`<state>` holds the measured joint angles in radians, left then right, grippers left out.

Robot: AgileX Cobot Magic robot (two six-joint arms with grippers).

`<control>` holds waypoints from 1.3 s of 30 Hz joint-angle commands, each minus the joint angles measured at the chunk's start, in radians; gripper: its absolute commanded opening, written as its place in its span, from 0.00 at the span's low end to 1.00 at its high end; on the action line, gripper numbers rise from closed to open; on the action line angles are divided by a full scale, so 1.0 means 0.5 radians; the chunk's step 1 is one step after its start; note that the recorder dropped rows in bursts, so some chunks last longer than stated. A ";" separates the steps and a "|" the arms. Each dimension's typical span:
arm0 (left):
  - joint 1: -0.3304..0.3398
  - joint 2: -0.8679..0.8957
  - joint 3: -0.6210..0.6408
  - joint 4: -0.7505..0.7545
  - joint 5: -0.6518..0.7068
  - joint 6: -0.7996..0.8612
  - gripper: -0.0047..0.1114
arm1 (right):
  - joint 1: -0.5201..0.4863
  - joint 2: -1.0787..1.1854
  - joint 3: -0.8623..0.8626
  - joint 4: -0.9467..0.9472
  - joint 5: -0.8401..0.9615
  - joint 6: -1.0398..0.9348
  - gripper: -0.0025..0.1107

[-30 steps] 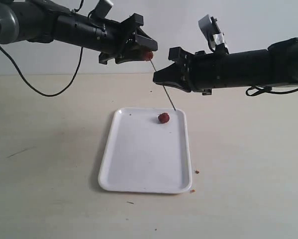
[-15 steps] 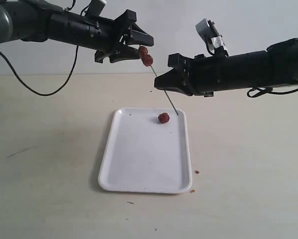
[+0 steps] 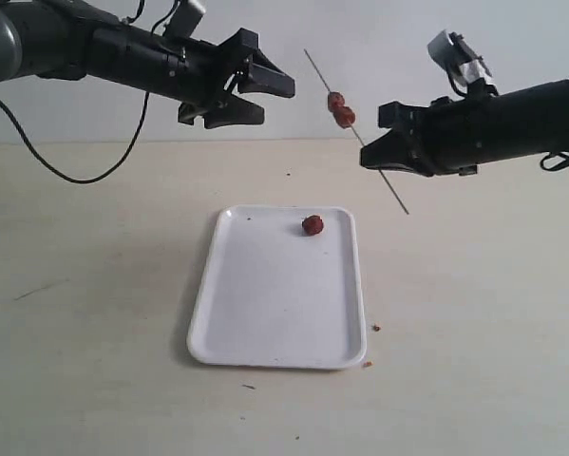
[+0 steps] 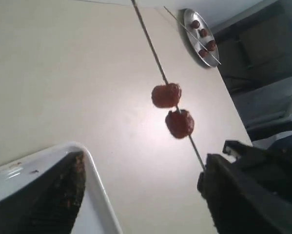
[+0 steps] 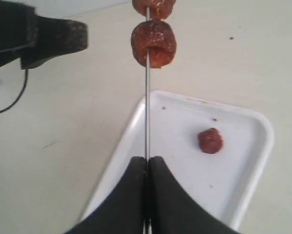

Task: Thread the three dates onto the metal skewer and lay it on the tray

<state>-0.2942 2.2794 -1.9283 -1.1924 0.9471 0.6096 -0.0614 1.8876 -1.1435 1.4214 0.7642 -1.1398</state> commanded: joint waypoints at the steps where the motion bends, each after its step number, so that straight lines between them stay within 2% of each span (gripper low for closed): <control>1: -0.088 -0.024 -0.003 0.300 0.068 -0.018 0.62 | -0.118 -0.040 -0.020 -0.401 0.050 0.048 0.02; 2: -0.159 -0.024 -0.003 0.484 0.029 -0.087 0.62 | -0.146 -0.040 0.004 -0.528 0.041 0.089 0.02; 5: -0.327 -0.024 -0.003 0.792 -0.075 -0.235 0.62 | -0.186 -0.040 0.092 -0.638 0.021 0.088 0.02; 6: -0.427 -0.020 -0.003 1.008 -0.154 -0.424 0.62 | -0.186 -0.040 0.148 -0.672 -0.026 0.063 0.02; 7: -0.467 -0.020 -0.003 1.134 -0.196 -0.533 0.62 | -0.186 -0.040 0.172 -0.686 -0.054 0.034 0.02; 9: -0.639 0.010 -0.003 1.687 -0.395 -0.789 0.62 | -0.186 -0.040 0.207 -0.716 -0.121 0.020 0.02; 11: -0.742 0.038 -0.003 2.115 -0.472 -1.027 0.62 | -0.186 -0.040 0.207 -0.770 -0.109 0.032 0.02; 14: -0.808 0.096 -0.030 2.452 -0.464 -1.185 0.62 | -0.186 -0.040 0.207 -0.873 -0.104 0.075 0.02; 19: -0.808 0.226 -0.236 2.534 -0.434 -1.170 0.62 | -0.186 -0.040 0.207 -0.873 -0.104 0.075 0.02; 26: -0.811 0.398 -0.450 2.539 -0.330 -0.965 0.62 | -0.186 -0.040 0.207 -0.873 -0.108 0.084 0.02; 39: -0.807 0.540 -0.470 2.593 -0.401 -0.920 0.62 | -0.186 -0.040 0.207 -0.873 -0.115 0.084 0.02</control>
<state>-0.6969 2.5396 -2.1531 0.0931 0.7636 0.1465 -0.1484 1.8768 -1.0413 0.9861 0.7101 -1.0961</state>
